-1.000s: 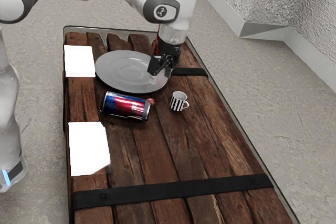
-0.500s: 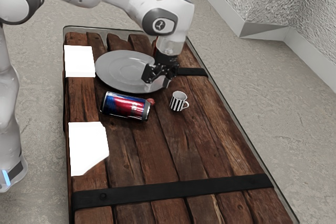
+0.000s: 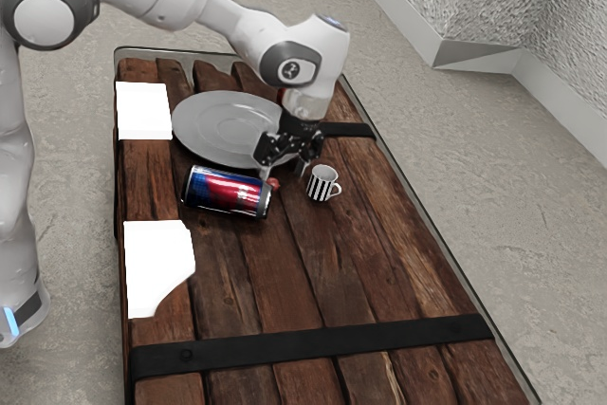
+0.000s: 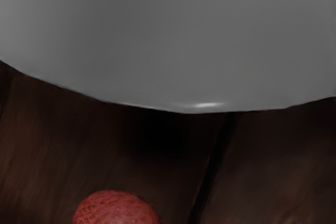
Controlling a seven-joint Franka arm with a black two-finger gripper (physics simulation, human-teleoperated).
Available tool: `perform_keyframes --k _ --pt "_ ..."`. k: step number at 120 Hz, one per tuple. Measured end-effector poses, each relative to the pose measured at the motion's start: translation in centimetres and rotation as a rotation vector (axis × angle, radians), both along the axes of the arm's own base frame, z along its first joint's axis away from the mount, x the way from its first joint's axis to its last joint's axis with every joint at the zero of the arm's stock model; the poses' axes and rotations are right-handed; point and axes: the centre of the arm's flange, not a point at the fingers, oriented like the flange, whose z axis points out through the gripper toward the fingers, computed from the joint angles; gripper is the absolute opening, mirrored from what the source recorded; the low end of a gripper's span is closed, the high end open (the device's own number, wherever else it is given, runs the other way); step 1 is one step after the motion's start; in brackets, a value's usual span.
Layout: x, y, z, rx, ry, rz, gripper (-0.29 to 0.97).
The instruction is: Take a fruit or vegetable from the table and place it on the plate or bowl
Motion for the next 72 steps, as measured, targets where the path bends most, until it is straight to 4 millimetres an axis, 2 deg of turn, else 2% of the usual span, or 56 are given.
perform_keyframes --k 10,30,59,72 --pt "0.3 0.1 -0.6 0.001 -0.005 -0.010 0.68" --pt "0.7 0.2 -1.1 0.002 -0.016 -0.029 0.54" --pt "0.8 0.2 -1.6 -0.001 -0.020 -0.049 0.45" --pt "0.9 0.3 -1.9 -0.003 -0.022 -0.052 0.37"
